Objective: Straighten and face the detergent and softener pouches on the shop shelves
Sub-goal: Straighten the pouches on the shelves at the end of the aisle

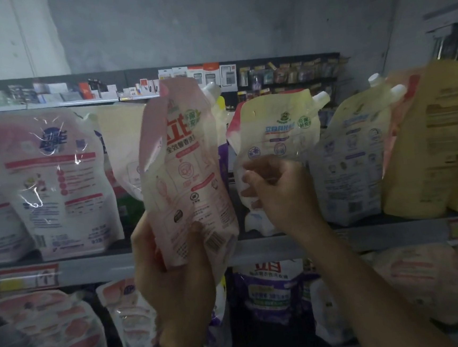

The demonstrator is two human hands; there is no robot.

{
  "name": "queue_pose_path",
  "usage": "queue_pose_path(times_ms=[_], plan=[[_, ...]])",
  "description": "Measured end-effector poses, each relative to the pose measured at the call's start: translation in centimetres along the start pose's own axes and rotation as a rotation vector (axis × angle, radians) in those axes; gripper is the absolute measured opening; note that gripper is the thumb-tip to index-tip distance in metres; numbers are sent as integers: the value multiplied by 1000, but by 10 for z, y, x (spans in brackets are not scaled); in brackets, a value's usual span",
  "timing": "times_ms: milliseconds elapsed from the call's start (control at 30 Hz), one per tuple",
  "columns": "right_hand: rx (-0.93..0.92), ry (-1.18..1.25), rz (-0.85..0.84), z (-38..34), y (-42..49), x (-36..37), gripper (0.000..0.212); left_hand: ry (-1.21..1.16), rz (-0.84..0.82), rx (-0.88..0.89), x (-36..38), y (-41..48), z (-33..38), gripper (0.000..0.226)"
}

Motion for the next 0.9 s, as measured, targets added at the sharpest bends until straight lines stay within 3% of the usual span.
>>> queue_pose_path(times_ms=[200,467,767,900], plan=[[30,-55,46,14,-1,-14,9,47,-85,55,21,-4,-14,50],[-125,-253,89,10,0,-23,11,47,-97,1,37,-3,-24,56],[-352,-428,173,-47,34,-38,55,98,-125,-66,36,0,-31,51],[-355,-587,49,-70,55,-36,75,109,-134,-98,35,0,-31,52]])
Point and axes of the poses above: each hand's wrist, its own y-axis towards the middle knuckle, its own x-axis out of the palm, z = x × y, the point moved 4 cm from there along y, towards the middle knuckle, and after that the axes turned 5 degrees about -y, right-handed, at the moved point
